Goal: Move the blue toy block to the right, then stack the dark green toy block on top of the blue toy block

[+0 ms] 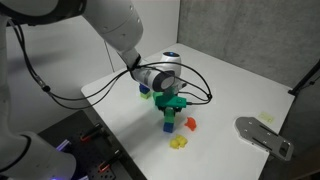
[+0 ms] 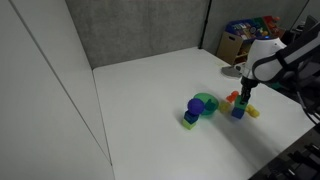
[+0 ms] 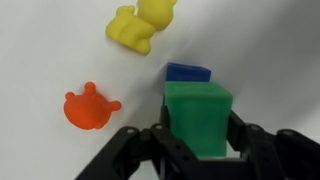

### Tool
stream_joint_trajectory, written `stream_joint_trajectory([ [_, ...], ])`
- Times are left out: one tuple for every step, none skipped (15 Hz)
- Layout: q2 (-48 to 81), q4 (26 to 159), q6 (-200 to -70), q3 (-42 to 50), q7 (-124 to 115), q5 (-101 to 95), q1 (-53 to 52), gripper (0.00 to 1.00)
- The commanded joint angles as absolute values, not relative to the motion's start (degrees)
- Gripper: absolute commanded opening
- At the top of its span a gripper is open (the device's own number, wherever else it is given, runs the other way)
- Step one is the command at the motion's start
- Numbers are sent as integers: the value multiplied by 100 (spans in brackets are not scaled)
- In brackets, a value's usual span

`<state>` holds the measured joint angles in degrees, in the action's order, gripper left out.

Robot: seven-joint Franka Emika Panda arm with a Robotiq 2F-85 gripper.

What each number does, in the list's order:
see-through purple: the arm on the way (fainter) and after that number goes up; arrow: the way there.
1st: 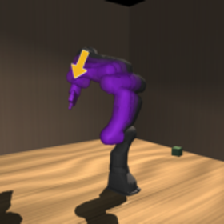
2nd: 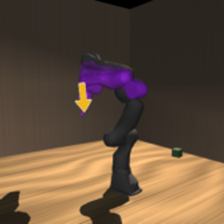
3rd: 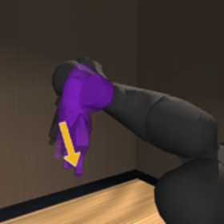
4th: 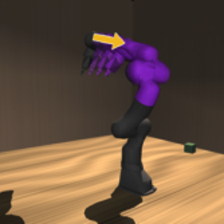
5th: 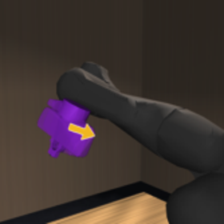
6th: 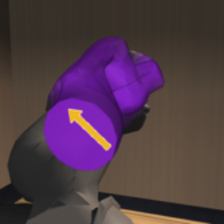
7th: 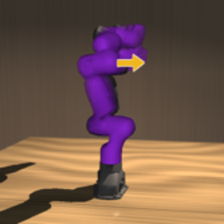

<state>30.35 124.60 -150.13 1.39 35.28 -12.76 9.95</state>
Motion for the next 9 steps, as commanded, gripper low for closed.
stream_joint_trajectory([
  [3071,12421,-15212,14,3409,-1028,1164,28],
  [3082,12427,-15246,1,3412,-953,1187,28],
  [3090,12444,-15289,12,3375,-901,1190,28],
  [3098,12467,-15324,16,3349,-863,1199,28],
  [3108,12491,-15373,14,3356,-840,1214,28],
  [3136,12493,-15397,11,3346,-816,1228,28],
  [3167,12496,-15437,17,3328,-803,1236,28],
  [3195,12493,-15445,7,3308,-767,1254,28],
  [3210,12502,-15465,-4,3289,-760,1268,28],
])
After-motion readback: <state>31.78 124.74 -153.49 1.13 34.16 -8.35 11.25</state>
